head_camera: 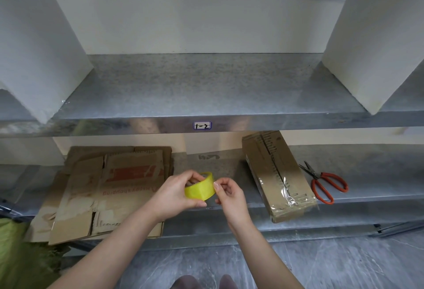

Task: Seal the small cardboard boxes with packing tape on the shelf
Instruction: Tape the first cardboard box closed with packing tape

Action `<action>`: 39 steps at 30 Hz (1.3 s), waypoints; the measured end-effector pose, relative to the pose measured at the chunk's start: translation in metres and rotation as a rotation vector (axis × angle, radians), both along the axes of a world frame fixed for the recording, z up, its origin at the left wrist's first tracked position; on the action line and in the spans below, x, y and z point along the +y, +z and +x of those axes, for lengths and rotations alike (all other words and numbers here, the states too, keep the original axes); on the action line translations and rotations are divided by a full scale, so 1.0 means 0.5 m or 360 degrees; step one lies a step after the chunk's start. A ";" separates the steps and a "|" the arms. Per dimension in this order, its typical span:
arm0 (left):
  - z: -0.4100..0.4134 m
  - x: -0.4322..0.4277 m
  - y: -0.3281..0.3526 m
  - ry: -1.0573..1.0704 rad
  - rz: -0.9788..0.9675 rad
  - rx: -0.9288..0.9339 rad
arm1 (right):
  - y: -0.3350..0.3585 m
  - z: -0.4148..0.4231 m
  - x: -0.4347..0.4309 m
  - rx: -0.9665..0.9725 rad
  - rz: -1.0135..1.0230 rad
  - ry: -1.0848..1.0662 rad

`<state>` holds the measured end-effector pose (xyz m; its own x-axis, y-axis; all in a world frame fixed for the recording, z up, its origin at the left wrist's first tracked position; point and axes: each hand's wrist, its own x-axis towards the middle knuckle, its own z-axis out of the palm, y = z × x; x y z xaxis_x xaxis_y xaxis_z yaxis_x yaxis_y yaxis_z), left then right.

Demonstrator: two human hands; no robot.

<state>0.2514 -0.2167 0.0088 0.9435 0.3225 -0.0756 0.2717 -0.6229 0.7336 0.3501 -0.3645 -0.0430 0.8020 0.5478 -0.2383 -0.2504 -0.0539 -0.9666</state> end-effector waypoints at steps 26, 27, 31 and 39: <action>-0.001 0.001 -0.004 -0.0054 0.0132 0.0031 | -0.006 -0.009 0.004 -0.0045 -0.0045 -0.0024; 0.000 0.000 -0.006 -0.0041 0.0135 0.0033 | -0.008 -0.010 0.001 -0.0053 -0.0049 -0.0014; 0.003 0.007 -0.011 0.0031 0.0178 0.0040 | -0.004 -0.017 -0.011 -0.0127 -0.0028 0.0115; 0.022 0.005 -0.018 0.0088 0.0229 0.0110 | 0.006 -0.025 -0.013 -0.0075 0.0006 0.0190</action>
<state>0.2626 -0.2142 -0.0002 0.9181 0.3862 -0.0890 0.3554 -0.7029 0.6162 0.3375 -0.3712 -0.0399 0.7414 0.6407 -0.1997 -0.1969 -0.0768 -0.9774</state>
